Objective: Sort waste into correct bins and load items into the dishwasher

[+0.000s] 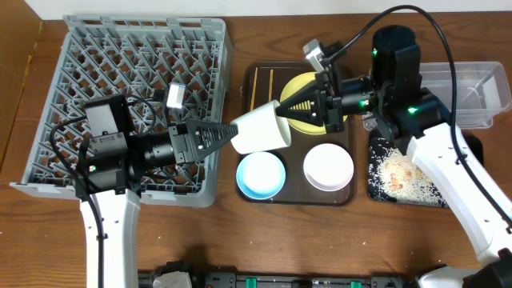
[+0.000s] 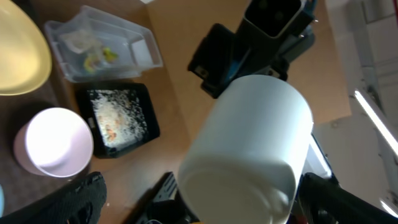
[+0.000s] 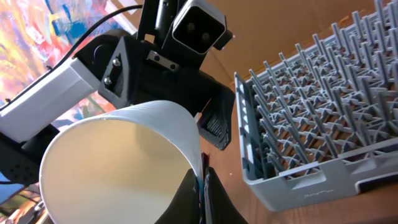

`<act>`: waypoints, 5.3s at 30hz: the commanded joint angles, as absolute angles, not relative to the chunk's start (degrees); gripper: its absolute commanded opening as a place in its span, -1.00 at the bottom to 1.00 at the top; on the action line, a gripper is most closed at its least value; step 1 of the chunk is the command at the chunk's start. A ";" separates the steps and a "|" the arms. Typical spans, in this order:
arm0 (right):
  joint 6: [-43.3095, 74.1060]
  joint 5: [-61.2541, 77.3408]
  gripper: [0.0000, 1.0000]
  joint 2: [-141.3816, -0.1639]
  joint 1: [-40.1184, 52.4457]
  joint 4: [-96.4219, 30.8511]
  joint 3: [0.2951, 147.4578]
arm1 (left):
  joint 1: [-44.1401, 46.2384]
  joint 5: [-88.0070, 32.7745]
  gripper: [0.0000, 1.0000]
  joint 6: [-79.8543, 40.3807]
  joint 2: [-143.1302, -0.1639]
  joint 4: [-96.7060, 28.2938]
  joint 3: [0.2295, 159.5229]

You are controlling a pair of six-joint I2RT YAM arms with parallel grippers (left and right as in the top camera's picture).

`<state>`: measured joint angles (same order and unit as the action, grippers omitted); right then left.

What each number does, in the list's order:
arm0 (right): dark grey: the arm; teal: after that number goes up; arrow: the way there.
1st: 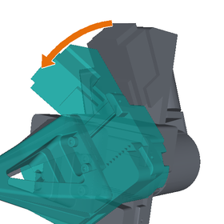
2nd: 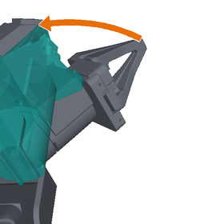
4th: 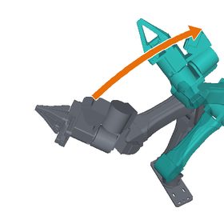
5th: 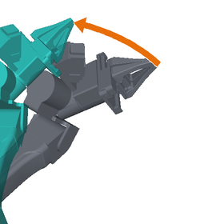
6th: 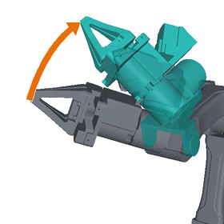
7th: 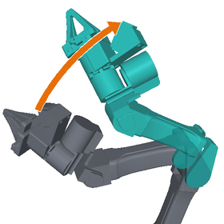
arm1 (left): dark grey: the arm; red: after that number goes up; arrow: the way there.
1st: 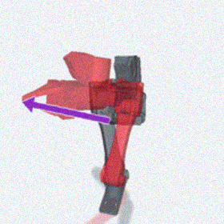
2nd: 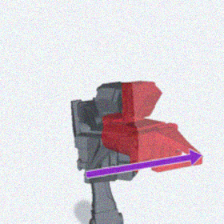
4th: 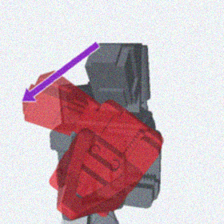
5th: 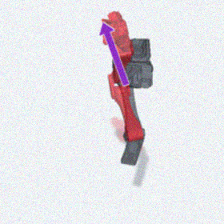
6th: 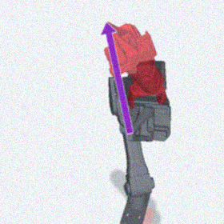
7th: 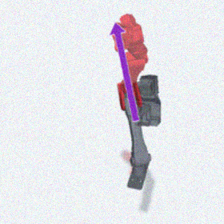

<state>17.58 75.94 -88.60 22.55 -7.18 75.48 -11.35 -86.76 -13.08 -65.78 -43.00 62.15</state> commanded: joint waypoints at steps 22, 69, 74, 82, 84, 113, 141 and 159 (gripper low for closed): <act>17.96 65.78 -0.98 -88.44 27.09 -12.95 76.01 | -4.14 -90.11 0.46 -13.89 -64.60 -41.93 63.24; 12.29 41.65 0.51 -87.42 21.82 -37.01 76.01 | -13.96 -43.46 0.21 -16.64 -57.19 -48.51 65.17; 8.56 31.00 0.54 -87.42 24.86 -43.33 76.01 | -19.07 -12.38 0.25 -18.65 -56.03 -56.66 67.00; 8.05 25.28 0.55 -87.44 29.39 -42.44 76.01 | -28.67 -0.80 0.25 -23.97 -64.18 -58.85 66.98; 8.05 25.30 0.55 -87.44 30.24 -42.48 76.01 | -31.79 -1.04 0.25 -25.52 -68.53 -58.11 66.98; 7.57 25.30 0.56 -87.44 33.43 -43.07 76.01 | -49.43 -22.61 0.94 -30.61 -85.60 -48.60 68.82; 13.67 10.35 0.85 -92.90 33.82 -37.78 77.54 | 8.54 -17.89 0.96 -4.51 -61.73 -62.94 72.12; 11.18 10.15 0.98 -92.55 33.71 -44.84 77.54 | 9.04 -17.89 0.96 -4.51 -61.73 -62.96 72.12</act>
<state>13.04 10.92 -92.75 33.82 -41.63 76.18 8.80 -18.68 -5.67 -61.93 -62.81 71.07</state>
